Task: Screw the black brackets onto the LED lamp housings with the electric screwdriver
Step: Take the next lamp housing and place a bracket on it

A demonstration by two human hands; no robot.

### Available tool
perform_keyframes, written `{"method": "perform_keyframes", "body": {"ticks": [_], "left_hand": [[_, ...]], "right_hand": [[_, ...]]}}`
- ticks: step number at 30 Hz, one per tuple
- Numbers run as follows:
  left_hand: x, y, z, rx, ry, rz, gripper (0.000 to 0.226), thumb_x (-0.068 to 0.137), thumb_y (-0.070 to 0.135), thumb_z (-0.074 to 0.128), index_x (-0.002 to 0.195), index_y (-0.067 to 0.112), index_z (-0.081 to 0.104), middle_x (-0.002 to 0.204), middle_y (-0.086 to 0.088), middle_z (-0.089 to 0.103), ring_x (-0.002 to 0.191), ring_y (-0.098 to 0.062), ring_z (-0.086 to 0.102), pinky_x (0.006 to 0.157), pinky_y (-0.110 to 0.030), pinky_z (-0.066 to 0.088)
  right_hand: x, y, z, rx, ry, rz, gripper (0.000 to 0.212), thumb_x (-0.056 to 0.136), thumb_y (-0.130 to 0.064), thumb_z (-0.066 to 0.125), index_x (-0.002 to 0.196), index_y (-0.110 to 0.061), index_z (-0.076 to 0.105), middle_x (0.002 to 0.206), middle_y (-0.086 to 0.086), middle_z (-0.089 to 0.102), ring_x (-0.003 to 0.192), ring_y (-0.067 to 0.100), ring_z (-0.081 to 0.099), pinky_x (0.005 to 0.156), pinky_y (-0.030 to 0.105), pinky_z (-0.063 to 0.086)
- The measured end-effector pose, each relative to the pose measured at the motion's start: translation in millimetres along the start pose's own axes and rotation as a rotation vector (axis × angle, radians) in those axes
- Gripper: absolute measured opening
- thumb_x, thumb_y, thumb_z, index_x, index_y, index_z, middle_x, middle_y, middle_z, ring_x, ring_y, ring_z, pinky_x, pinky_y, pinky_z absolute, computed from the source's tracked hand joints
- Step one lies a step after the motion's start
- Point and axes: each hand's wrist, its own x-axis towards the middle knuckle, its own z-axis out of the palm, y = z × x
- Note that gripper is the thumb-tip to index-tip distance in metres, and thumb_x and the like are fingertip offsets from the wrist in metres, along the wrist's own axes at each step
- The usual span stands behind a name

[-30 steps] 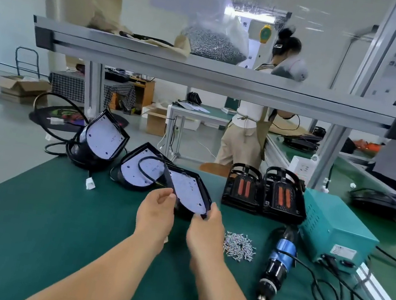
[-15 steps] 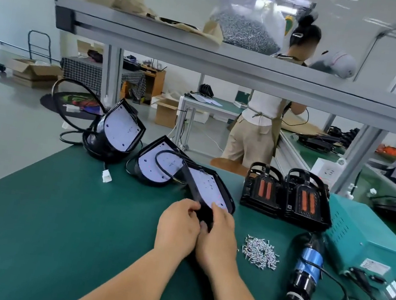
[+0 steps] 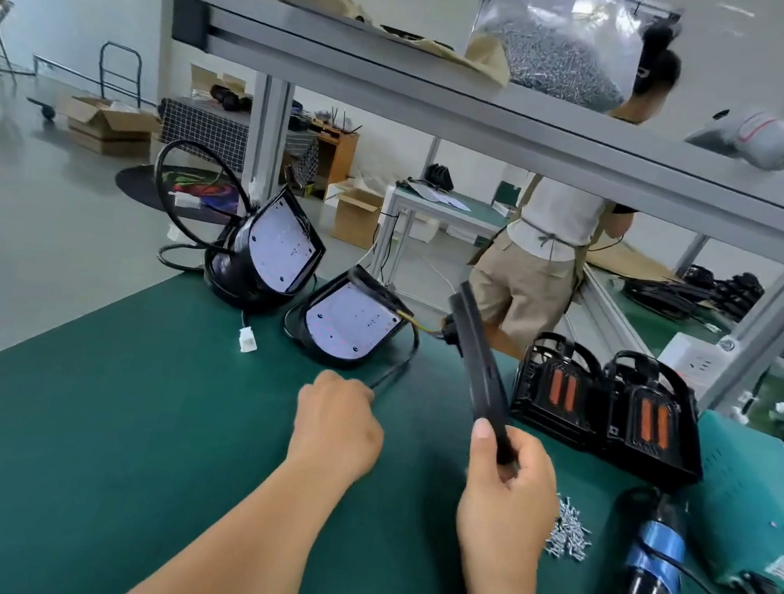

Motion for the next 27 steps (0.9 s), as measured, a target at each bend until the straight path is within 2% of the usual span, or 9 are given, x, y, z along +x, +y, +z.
{"method": "perform_keyframes", "body": {"ticks": [4, 9, 12, 14, 17, 18, 20, 23, 27], "left_hand": [[13.5, -13.3, -10.5, -0.308, 0.158, -0.114, 0.048, 0.088, -0.002, 0.047, 0.132, 0.009, 0.063, 0.135, -0.016, 0.049, 0.116, -0.036, 0.053, 0.093, -0.037, 0.049], [28.3, -21.1, -14.3, -0.577, 0.285, -0.292, 0.038, 0.096, 0.003, 0.050, 0.132, 0.001, 0.058, 0.146, -0.009, 0.032, 0.119, -0.036, 0.048, 0.089, -0.044, 0.050], [30.5, -20.1, -7.0, -0.372, 0.206, -0.276, 0.038, 0.100, 0.023, 0.053, 0.133, 0.004, 0.056, 0.157, -0.007, 0.017, 0.141, -0.032, 0.018, 0.116, -0.049, 0.025], [27.0, -14.1, -2.0, -0.219, 0.296, -0.174, 0.041, 0.102, 0.030, 0.048, 0.139, 0.014, 0.054, 0.161, -0.006, 0.010, 0.145, -0.025, 0.003, 0.121, -0.046, 0.006], [18.6, 6.7, 2.9, -0.446, 0.424, 0.093, 0.033, 0.103, 0.026, 0.046, 0.132, 0.017, 0.059, 0.149, -0.004, 0.038, 0.134, -0.016, 0.028, 0.103, -0.020, 0.026], [14.4, 15.6, 5.0, -0.621, 0.350, 0.103, 0.028, 0.103, 0.028, 0.045, 0.122, 0.019, 0.063, 0.132, -0.001, 0.055, 0.125, -0.018, 0.045, 0.094, -0.020, 0.035], [5.4, 34.5, 5.5, -1.105, -0.034, -0.035, 0.033, 0.102, 0.040, 0.047, 0.112, 0.015, 0.067, 0.101, 0.002, 0.072, 0.099, -0.017, 0.066, 0.082, -0.025, 0.051], [-0.2, 38.9, 11.2, -1.488, -0.504, -0.229, 0.051, 0.085, 0.052, 0.059, 0.114, 0.012, 0.070, 0.108, -0.008, 0.076, 0.094, -0.021, 0.073, 0.088, -0.035, 0.055], [8.9, 20.6, 14.1, -1.534, -0.524, -0.385, 0.045, 0.082, 0.045, 0.065, 0.107, 0.007, 0.072, 0.102, -0.015, 0.076, 0.077, -0.028, 0.074, 0.075, -0.037, 0.059]], "right_hand": [[0.4, -0.8, 0.5, 0.155, 0.073, 0.033, 0.007, 0.093, -0.035, 0.064, 0.091, -0.029, 0.061, 0.094, 0.013, 0.066, 0.077, 0.029, 0.065, 0.076, 0.039, 0.054], [-0.2, -6.0, 0.6, 0.127, 0.084, 0.044, 0.009, 0.092, -0.036, 0.065, 0.087, -0.031, 0.060, 0.088, 0.012, 0.067, 0.076, 0.028, 0.066, 0.077, 0.042, 0.053], [-0.6, -6.7, 1.2, 0.042, 0.000, 0.047, 0.011, 0.088, -0.037, 0.067, 0.082, -0.031, 0.061, 0.086, 0.010, 0.067, 0.074, 0.019, 0.065, 0.075, 0.034, 0.051], [-1.0, -8.7, 1.8, -0.025, -0.030, 0.043, 0.013, 0.088, -0.036, 0.069, 0.079, -0.032, 0.061, 0.086, 0.004, 0.065, 0.071, 0.002, 0.061, 0.069, 0.013, 0.043], [-3.5, -14.4, 1.2, -0.101, -0.041, -0.005, 0.018, 0.086, -0.031, 0.073, 0.075, -0.034, 0.060, 0.084, -0.002, 0.058, 0.076, -0.009, 0.054, 0.065, 0.003, 0.036], [-4.4, -15.1, 0.8, -0.117, -0.049, -0.030, 0.019, 0.085, -0.029, 0.074, 0.074, -0.033, 0.060, 0.082, -0.003, 0.057, 0.075, -0.006, 0.054, 0.064, 0.006, 0.036], [-6.3, -15.7, 0.1, -0.170, -0.081, -0.088, 0.014, 0.083, -0.027, 0.077, 0.075, -0.026, 0.065, 0.080, -0.003, 0.054, 0.070, 0.003, 0.053, 0.062, 0.016, 0.033], [-10.5, -17.9, 0.1, -0.347, -0.181, -0.174, 0.014, 0.082, -0.033, 0.076, 0.081, -0.020, 0.069, 0.080, -0.007, 0.049, 0.071, 0.016, 0.051, 0.064, 0.025, 0.028], [-21.2, -27.9, 2.2, -0.602, -0.455, -0.252, 0.024, 0.087, -0.046, 0.063, 0.097, -0.025, 0.068, 0.091, -0.007, 0.050, 0.089, 0.023, 0.059, 0.071, 0.031, 0.037]]}}
